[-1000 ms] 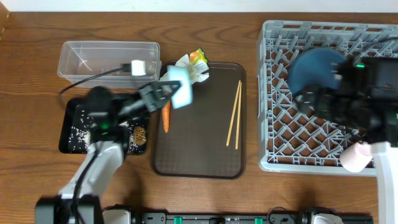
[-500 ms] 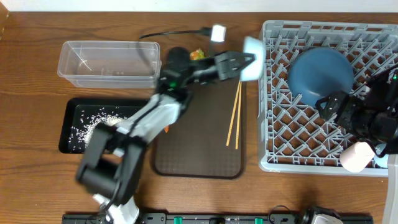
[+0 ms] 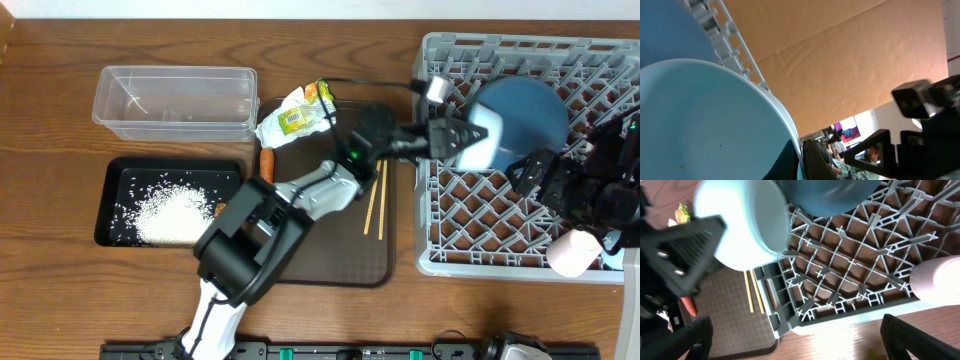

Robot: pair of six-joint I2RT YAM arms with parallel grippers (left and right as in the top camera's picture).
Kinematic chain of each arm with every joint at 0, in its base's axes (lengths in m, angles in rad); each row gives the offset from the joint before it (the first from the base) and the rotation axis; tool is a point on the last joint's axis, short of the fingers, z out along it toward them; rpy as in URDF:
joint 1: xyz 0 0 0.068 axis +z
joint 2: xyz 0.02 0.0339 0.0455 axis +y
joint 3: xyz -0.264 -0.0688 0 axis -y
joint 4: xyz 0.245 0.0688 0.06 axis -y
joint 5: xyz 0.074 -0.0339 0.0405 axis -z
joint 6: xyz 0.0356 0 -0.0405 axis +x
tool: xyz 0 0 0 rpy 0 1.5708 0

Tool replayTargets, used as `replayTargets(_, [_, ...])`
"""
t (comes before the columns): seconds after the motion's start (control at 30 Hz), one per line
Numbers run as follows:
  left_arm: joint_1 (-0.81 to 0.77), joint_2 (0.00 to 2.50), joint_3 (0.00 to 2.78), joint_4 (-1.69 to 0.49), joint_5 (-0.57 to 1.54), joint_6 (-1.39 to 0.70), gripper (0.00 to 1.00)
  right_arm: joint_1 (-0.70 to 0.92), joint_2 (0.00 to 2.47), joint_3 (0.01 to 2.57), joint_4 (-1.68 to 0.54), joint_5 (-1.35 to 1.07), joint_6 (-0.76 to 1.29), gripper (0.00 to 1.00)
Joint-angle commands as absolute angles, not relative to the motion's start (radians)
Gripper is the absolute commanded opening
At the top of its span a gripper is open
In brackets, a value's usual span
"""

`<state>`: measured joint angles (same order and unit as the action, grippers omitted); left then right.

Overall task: Sort waste into correct bins and load items into the dishwasher rack
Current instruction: 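Pass the bowl from the left gripper to the right gripper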

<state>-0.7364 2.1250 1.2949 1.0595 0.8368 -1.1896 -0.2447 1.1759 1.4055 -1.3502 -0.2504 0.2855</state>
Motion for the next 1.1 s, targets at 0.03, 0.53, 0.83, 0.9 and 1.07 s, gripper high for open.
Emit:
replayTargets(0.03, [-0.764,2.150,1.324,1.081,0.787,-1.263,0.06,-0.252,1.171,1.421,-1.362,-0.251,0.290,0.99])
replayTargets(0.53, [-0.752,2.183,1.307,1.085,0.759,-1.341,0.12,-0.252,1.171,1.421,-1.399,-0.224,0.253,0.99])
replayTargets(0.83, [-0.749,2.183,1.271,1.121,0.741,-1.343,0.06,-0.252,1.171,1.421,-1.399,-0.224,0.253,0.99])
replayTargets(0.9, [-0.749,2.183,1.271,1.195,0.723,-1.380,0.06,-0.252,1.171,1.421,-1.399,-0.224,0.253,0.99])
replayTargets(1.07, [-0.750,2.183,1.271,1.274,0.689,-1.450,0.06,-0.252,1.171,1.421,-1.400,-0.224,0.253,0.99])
